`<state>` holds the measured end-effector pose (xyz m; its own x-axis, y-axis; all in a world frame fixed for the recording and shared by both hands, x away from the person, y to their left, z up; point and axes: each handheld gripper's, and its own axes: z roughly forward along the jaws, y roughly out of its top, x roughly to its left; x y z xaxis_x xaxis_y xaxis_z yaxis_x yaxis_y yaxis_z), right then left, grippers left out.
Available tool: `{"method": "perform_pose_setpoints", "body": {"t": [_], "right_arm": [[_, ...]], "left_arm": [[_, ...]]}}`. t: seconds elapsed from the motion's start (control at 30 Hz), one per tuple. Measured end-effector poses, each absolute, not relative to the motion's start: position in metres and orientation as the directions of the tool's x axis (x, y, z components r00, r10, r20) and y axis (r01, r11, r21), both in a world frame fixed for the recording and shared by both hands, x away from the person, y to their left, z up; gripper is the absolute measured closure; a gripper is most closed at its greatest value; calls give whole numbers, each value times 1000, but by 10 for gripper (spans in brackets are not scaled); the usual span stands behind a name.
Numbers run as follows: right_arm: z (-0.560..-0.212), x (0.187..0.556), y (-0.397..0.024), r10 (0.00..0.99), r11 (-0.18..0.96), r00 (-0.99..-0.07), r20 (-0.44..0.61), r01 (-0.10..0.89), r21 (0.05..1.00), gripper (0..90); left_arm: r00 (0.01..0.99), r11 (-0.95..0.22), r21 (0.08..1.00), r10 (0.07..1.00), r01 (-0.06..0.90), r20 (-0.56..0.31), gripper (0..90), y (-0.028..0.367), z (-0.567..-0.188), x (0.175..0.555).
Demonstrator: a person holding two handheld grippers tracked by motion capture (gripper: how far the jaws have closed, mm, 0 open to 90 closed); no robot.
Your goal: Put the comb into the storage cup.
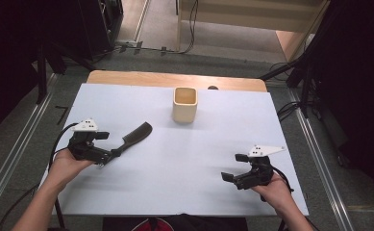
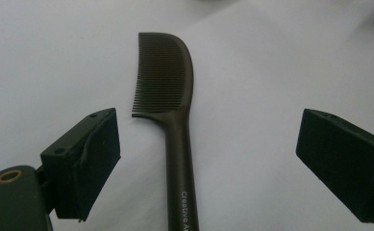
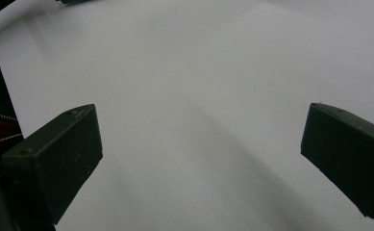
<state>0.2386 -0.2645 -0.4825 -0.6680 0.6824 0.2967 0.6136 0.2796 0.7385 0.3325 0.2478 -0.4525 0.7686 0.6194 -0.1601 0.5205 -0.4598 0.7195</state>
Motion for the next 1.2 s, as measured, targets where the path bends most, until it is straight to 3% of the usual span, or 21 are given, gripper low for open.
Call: {"method": "perform_pose_setpoints", "body": {"t": [0.3, 1.2], "right_arm": [[-482, 238, -264, 682, 278, -668, 298, 614, 739, 0], [-482, 238, -265, 682, 280, -669, 296, 613, 739, 0]], "left_arm": [[750, -459, 712, 646, 532, -144, 143, 250, -460, 331], [750, -512, 667, 653, 541, -107, 174, 254, -484, 328]]}}
